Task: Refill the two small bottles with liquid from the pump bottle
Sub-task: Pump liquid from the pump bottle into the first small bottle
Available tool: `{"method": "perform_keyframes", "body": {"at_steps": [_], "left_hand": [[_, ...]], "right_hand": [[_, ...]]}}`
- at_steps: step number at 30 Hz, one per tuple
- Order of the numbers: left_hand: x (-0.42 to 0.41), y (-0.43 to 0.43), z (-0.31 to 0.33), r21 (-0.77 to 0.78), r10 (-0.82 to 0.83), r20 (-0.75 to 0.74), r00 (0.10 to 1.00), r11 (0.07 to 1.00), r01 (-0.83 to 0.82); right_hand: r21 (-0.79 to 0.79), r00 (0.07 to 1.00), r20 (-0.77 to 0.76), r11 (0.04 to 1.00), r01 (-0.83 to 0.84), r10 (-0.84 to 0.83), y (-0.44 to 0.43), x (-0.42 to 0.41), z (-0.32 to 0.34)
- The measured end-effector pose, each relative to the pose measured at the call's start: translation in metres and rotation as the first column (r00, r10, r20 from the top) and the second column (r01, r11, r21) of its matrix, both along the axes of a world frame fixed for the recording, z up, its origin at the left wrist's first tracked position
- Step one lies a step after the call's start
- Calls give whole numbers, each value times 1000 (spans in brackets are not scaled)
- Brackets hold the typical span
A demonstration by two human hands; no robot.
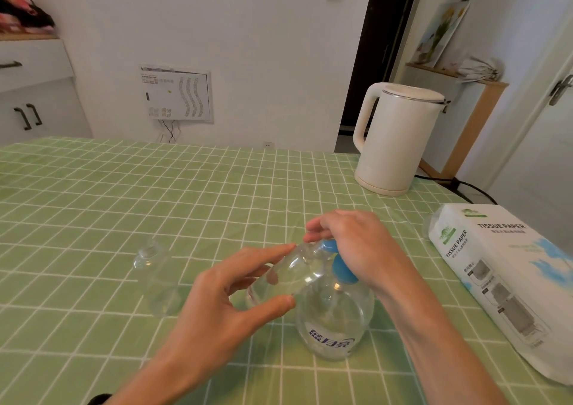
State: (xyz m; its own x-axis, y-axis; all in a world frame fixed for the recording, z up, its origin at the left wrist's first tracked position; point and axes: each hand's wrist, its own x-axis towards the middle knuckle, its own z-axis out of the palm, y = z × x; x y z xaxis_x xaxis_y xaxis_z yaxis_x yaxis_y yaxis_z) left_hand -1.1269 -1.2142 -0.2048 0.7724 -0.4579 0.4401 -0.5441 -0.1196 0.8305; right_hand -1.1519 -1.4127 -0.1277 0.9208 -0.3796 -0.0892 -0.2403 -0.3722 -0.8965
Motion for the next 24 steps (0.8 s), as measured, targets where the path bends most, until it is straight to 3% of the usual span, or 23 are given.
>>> {"method": "perform_keyframes", "body": {"at_steps": [24], "left_hand": [[1,-1,-1,-5,2,-6,1000,1000,-2]], "right_hand": [[-44,998,56,999,-4,7,-2,2,-1]]}}
